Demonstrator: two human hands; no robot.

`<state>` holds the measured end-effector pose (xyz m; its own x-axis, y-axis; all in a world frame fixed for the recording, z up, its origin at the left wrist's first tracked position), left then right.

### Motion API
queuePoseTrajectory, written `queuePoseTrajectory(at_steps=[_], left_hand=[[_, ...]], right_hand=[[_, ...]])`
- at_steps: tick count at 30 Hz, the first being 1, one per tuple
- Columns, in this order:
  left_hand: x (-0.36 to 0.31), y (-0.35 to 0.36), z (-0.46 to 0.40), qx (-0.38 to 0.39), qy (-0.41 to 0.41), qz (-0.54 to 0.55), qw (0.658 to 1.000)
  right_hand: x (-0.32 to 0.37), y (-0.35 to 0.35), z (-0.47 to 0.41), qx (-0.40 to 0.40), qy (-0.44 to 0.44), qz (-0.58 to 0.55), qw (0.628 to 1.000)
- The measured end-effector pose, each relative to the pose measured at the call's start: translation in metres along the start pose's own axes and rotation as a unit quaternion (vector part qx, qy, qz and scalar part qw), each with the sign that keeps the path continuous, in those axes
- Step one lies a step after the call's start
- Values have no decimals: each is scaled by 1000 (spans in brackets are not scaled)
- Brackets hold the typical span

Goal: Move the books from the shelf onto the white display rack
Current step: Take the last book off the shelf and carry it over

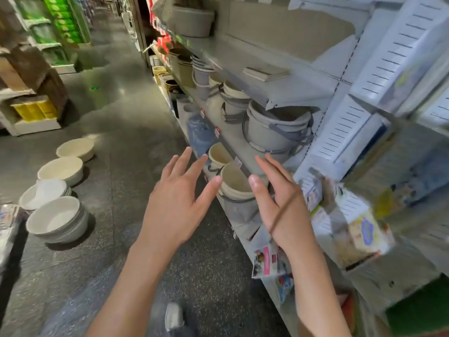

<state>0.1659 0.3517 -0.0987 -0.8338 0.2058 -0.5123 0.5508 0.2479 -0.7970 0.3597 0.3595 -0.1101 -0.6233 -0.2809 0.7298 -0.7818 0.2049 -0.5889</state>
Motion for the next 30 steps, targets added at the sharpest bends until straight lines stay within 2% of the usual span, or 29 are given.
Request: queuePoseTrajectory(at_steps=[5, 11, 16, 24, 30], left_hand=[[38, 13, -91, 15, 35, 31, 999], [83, 13, -226, 47, 75, 56, 995], [116, 23, -320, 54, 92, 71, 992], [127, 63, -431, 88, 121, 88, 985], [124, 108, -520, 105, 142, 71, 982]], right_hand=[[-8, 35, -83, -9, 8, 21, 1000], [2, 72, -202, -69, 8, 43, 997], [0, 106, -283, -94, 60, 17, 994], [-42, 124, -382, -121, 108, 23, 986], [-86, 127, -461, -150, 90, 22, 984]])
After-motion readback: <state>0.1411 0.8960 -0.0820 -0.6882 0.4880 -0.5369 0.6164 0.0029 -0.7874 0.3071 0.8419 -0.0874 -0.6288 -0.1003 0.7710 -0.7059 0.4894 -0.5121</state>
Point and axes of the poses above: each hand's wrist, its own z-axis away from the middle knuckle, its own y-axis out of the palm, x = y × z, the point moved 2 cm from there along -z, towards the middle knuckle, and after that the axes turned 1 degree about z, right-handed, at the moved point
